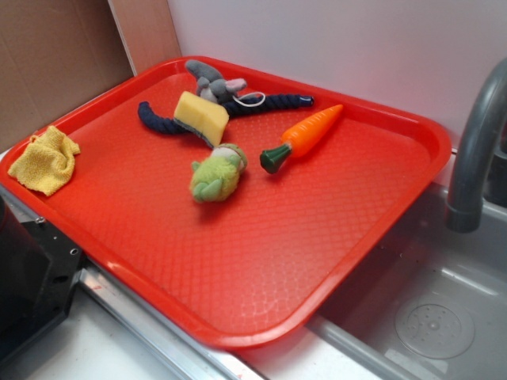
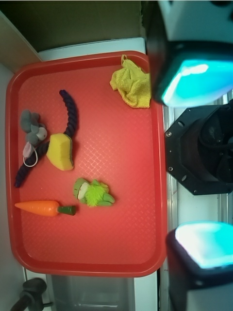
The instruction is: Grab the yellow cloth.
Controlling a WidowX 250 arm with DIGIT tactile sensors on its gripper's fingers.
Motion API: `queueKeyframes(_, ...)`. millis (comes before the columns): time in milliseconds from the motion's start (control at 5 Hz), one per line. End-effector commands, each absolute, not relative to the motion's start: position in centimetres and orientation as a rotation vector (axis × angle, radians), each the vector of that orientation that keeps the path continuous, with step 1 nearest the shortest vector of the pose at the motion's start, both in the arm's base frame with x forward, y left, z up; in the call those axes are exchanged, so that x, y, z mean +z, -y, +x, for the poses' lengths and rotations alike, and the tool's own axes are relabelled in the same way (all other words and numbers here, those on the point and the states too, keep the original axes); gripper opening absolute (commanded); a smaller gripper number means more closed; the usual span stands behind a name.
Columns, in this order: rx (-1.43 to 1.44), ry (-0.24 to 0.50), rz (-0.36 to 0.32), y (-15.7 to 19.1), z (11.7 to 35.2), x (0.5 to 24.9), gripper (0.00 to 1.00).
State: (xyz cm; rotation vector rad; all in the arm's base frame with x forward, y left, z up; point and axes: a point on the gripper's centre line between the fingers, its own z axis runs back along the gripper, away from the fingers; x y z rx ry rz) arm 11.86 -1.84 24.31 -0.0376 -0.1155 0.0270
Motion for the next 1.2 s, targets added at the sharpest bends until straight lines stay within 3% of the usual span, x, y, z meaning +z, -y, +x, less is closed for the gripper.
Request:
queueKeyframes(0,0.027,0.115,-0.038,1.8,11.9,24.3,1.0)
queueKeyframes(200,-0.052,-0.071,0.042,-3.1,14.1,19.3,1.0)
queueKeyframes(400,-0.022,-0.21,0.136,-7.1,15.3,15.2,1.0)
queueKeyframes(600,-0.138,-0.227,0.229,-12.0,14.3,12.3,1.0)
queueKeyframes(1000,-0.138,-0.227,0.229,-12.0,14.3,12.3,1.0)
